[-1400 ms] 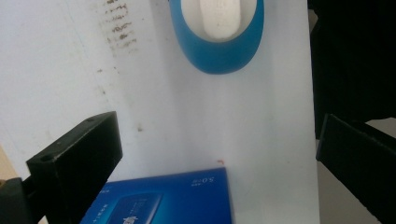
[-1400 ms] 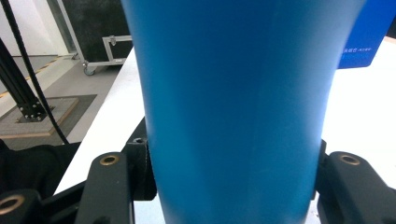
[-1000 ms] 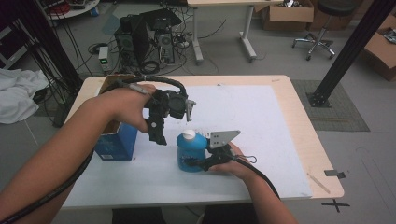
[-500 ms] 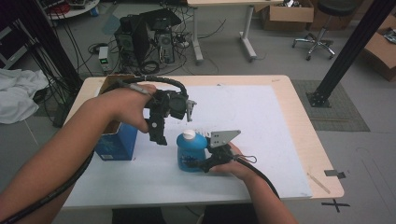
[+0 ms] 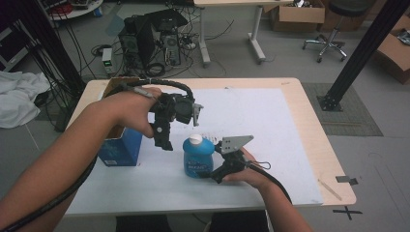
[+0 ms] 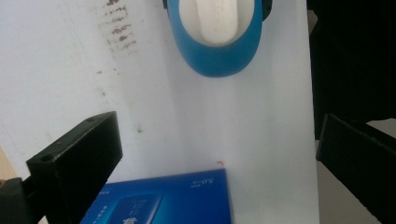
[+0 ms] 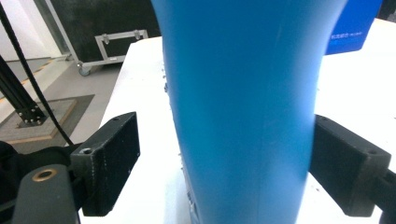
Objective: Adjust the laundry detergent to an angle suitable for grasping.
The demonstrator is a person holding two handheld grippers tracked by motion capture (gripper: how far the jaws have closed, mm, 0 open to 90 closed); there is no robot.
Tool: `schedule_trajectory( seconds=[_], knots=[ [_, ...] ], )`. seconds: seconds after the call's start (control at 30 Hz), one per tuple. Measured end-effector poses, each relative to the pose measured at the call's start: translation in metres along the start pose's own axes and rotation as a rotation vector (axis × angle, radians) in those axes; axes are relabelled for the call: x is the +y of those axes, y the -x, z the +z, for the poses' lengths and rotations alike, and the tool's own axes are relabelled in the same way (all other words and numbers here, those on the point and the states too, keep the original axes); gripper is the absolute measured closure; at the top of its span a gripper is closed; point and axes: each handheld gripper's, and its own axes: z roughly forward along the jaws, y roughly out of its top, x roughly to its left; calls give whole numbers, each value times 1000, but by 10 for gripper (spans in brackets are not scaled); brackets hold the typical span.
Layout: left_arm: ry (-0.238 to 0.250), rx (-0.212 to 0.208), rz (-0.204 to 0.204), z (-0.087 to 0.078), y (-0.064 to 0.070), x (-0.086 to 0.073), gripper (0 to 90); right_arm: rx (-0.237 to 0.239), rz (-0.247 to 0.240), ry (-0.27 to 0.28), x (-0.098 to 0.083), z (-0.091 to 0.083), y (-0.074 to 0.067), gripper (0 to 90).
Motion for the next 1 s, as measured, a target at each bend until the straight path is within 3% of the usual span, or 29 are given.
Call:
schedule_trajectory(
  seconds=[0.13,0.37,0.7,0.87,1.0],
  knots=[
    [-1,1,2,0,0,0,7,-1,1,-28,6,-10,-2,149],
    [7,2,2,0,0,-2,8,-26,23,-127,18,-28,-3,149],
    [0,3,3,-1,2,-4,7,-7,49,-373,40,-59,-5,150],
    [5,5,2,0,2,-5,7,5,19,-499,54,-73,-7,151],
    [4,6,2,0,2,-5,7,-13,-3,-564,64,-83,-10,152]
  ],
)
